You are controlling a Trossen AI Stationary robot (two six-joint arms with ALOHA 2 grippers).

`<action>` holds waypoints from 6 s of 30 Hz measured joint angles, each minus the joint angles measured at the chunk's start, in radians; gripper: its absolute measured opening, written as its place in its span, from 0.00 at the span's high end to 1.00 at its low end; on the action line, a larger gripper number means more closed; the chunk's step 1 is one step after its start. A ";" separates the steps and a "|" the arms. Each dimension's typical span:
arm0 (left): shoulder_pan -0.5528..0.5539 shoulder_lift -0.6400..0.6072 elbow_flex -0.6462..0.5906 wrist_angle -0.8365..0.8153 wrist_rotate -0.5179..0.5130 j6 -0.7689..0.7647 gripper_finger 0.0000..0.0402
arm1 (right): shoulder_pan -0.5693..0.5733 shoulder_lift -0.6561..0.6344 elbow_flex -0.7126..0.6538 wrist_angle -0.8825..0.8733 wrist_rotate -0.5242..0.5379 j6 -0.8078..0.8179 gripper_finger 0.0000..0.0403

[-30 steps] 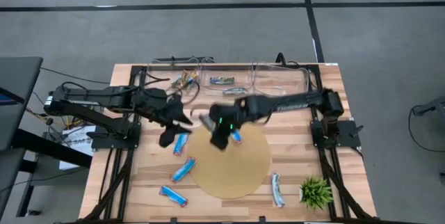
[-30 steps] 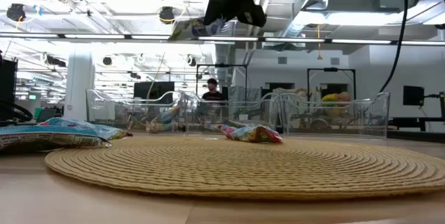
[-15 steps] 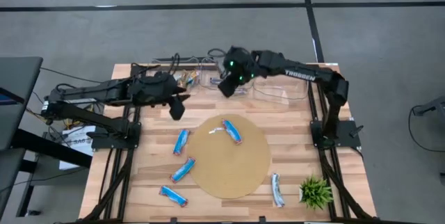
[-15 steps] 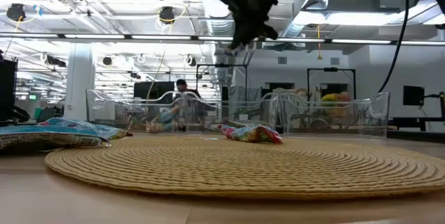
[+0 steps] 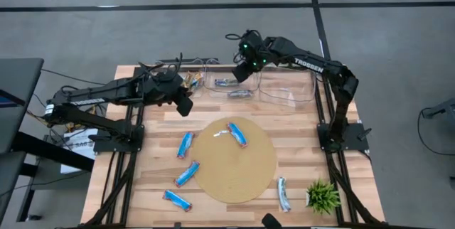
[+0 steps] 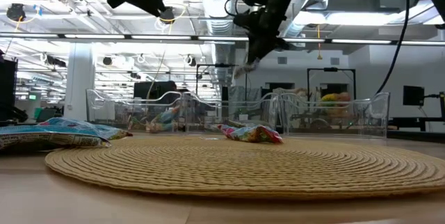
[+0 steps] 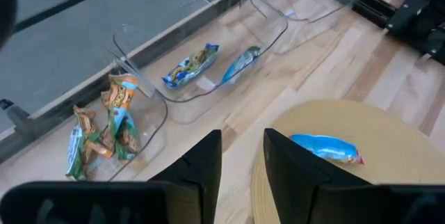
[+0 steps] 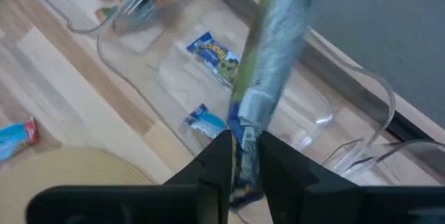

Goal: Pick and place Granola Bars by type
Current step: Put the blue granola bar into the center transparent bin, then put the red granola bar into the center transparent bin

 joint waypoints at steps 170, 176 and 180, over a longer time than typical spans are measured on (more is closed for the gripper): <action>0.080 0.522 0.179 0.665 0.497 -0.185 0.54 | 0.365 -0.727 -0.837 0.662 0.098 0.219 0.93; 0.080 0.522 0.179 0.672 0.524 -0.187 0.45 | 0.268 -0.727 -0.837 0.486 0.235 0.140 0.96; 0.080 0.521 0.179 0.674 0.613 -0.186 0.45 | 0.150 -0.731 -0.837 0.401 0.302 0.132 0.93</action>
